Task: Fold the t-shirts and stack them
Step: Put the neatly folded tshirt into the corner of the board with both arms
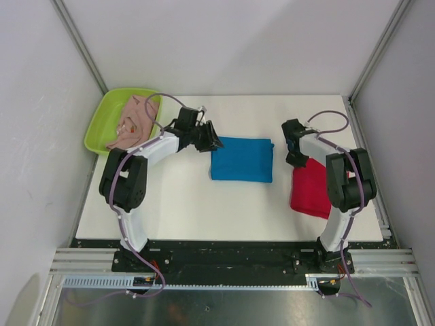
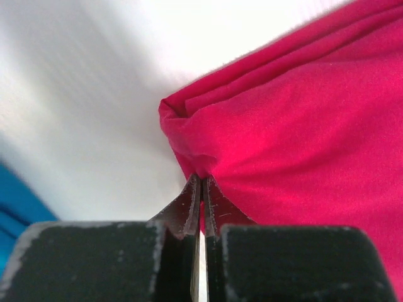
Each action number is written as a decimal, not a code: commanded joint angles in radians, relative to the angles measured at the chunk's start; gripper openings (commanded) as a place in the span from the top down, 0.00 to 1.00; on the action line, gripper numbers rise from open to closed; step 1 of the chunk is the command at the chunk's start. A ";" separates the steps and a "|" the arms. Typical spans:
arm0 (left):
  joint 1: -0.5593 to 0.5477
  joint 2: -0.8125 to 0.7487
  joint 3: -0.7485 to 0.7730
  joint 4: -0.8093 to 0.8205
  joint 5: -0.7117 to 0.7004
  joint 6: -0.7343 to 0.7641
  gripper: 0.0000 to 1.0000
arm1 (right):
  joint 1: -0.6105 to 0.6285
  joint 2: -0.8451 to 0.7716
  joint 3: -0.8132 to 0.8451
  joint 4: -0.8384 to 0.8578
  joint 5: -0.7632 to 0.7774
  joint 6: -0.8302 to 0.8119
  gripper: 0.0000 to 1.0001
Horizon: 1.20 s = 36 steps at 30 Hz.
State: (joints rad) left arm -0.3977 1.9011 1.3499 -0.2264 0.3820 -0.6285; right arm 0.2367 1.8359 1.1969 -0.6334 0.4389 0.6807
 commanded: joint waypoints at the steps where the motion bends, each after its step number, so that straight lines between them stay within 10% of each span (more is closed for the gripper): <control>1: 0.015 -0.072 -0.027 0.014 0.021 0.011 0.57 | 0.014 0.080 0.136 0.040 -0.018 0.003 1.00; 11: 0.023 -0.118 -0.128 0.014 -0.001 0.004 0.57 | 0.057 0.131 0.191 0.031 -0.068 -0.019 0.98; 20: 0.030 -0.186 -0.202 -0.004 -0.078 -0.006 0.51 | 0.014 -0.042 0.204 0.121 -0.241 -0.102 0.48; 36: 0.019 -0.213 -0.297 -0.013 -0.048 -0.006 0.49 | -0.031 0.199 0.283 0.311 -0.563 -0.127 0.30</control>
State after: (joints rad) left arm -0.3729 1.7443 1.0733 -0.2451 0.3183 -0.6292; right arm 0.2218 2.0071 1.4445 -0.3630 -0.0635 0.5644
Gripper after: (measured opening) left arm 0.514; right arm 0.694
